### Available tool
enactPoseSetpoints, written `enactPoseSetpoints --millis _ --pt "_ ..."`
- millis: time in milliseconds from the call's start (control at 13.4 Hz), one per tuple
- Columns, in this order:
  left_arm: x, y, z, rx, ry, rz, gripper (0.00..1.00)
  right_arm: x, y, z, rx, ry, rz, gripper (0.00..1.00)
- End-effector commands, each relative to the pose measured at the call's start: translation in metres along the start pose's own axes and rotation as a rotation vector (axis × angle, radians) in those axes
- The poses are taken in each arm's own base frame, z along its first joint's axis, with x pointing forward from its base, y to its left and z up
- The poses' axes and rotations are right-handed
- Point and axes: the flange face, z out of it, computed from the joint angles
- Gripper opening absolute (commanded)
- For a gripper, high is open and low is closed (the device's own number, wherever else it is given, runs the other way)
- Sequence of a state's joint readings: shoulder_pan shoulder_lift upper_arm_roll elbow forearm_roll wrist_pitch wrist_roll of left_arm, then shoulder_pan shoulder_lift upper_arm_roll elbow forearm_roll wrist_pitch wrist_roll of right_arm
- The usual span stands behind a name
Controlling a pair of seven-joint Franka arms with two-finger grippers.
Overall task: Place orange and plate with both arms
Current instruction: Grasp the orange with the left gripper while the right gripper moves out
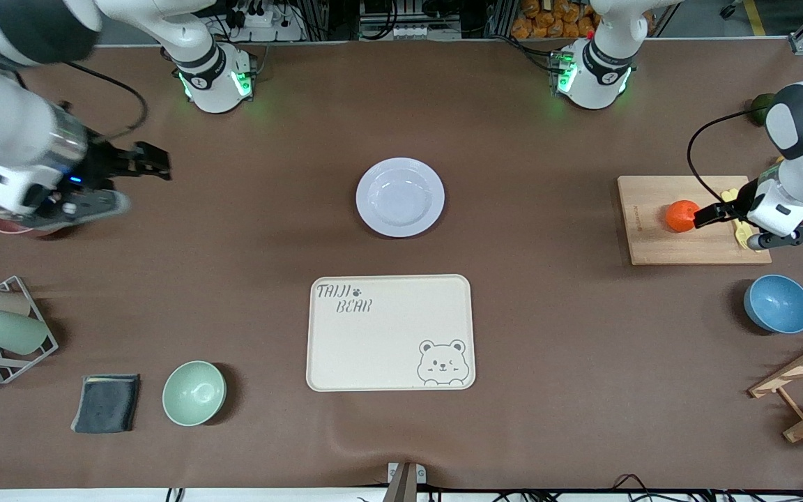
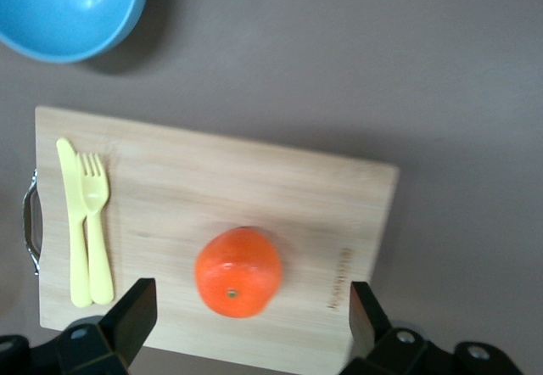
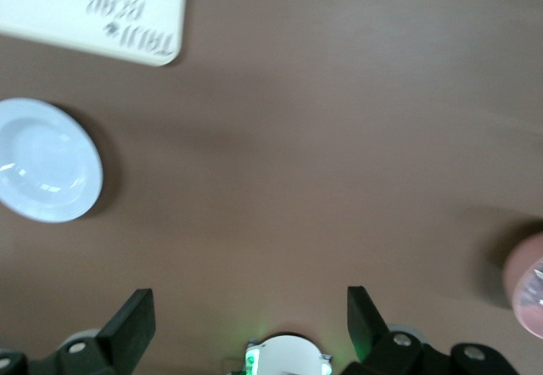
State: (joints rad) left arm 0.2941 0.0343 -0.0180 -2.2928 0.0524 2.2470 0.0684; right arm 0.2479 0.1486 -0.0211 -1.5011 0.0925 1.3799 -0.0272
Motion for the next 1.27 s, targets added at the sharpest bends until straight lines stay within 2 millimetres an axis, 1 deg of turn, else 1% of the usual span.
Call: enactPoseSetpoints --millis 0,74,149,372,447,595,670,893,1042,1117,1191 --pt "-0.013 -0.005 0.025 0.004 -0.022 0.011 1.00 0.016 -0.008 0.023 0.045 -0.049 -0.019 1.00" --pt "-0.014 -0.007 0.032 0.002 -0.036 0.005 1.00 0.018 -0.011 0.040 0.044 -0.084 -0.024 1.00" --pt "-0.015 -0.007 0.039 0.000 -0.049 0.006 1.00 0.018 -0.011 0.051 0.045 -0.102 -0.022 1.00" --pt "-0.014 -0.011 0.066 -0.009 -0.087 -0.003 1.00 0.017 -0.004 0.070 0.061 -0.146 -0.008 1.00" --pt "-0.012 -0.013 0.074 -0.011 -0.089 -0.006 1.00 0.015 -0.001 0.076 0.086 -0.161 0.000 1.00" --pt "-0.011 -0.011 0.088 -0.013 -0.104 0.000 1.00 0.010 0.017 0.093 0.164 -0.194 0.039 1.00" --pt "-0.010 -0.011 0.092 -0.014 -0.105 0.000 1.00 0.010 0.020 0.096 0.178 -0.199 0.046 1.00" --pt "-0.011 -0.012 0.105 -0.017 -0.124 -0.001 1.00 0.006 0.021 0.103 0.182 -0.213 0.048 1.00" --pt "-0.010 -0.013 0.109 -0.017 -0.116 -0.003 1.00 -0.007 0.015 0.107 0.181 -0.194 0.044 1.00" --pt "-0.011 -0.016 0.110 -0.017 -0.118 -0.008 1.00 -0.012 0.014 0.112 0.179 -0.177 0.046 1.00" --pt "-0.011 -0.016 0.113 -0.013 -0.123 -0.002 1.00 -0.013 0.017 0.116 0.181 -0.180 0.051 1.00"
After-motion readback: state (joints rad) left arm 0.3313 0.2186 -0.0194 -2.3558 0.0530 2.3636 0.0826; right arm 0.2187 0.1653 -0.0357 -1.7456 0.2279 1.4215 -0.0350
